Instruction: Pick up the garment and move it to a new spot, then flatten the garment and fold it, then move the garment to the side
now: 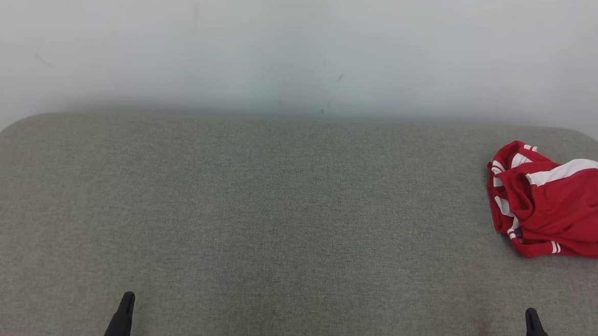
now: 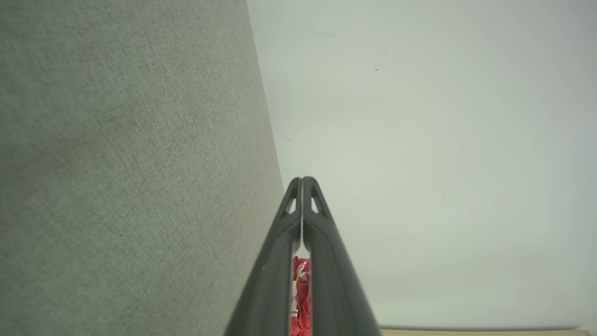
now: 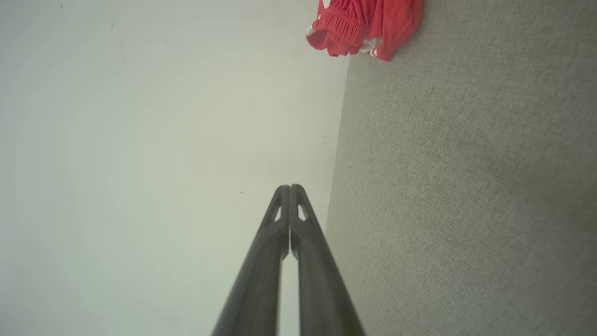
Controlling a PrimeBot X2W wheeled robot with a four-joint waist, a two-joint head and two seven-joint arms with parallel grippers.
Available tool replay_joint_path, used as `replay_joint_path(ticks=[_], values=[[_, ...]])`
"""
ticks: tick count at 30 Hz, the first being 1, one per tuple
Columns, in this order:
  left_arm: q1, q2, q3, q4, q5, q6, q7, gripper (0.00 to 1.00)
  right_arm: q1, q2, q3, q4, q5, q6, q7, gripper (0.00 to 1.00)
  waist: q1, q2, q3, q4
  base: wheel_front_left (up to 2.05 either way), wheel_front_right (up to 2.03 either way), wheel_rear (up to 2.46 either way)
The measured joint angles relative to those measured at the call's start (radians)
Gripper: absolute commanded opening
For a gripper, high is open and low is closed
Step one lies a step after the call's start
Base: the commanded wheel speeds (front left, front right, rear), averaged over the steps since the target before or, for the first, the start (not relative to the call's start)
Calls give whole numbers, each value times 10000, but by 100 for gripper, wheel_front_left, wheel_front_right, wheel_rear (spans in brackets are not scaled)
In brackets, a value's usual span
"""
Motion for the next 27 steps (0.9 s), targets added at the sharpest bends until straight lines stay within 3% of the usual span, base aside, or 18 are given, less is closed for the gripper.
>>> replay_joint_path(ticks=[9,27], values=[[-1,8,15,-86,-658,-48,155,0,34,2,-31,-75,610,0,127,0,0,0,-4,-30,0,0,0],[-2,2,44,-90,-671,-48,196,0,36,33,-81,-79,617,0,207,0,0,0,-3,-31,0,0,0]])
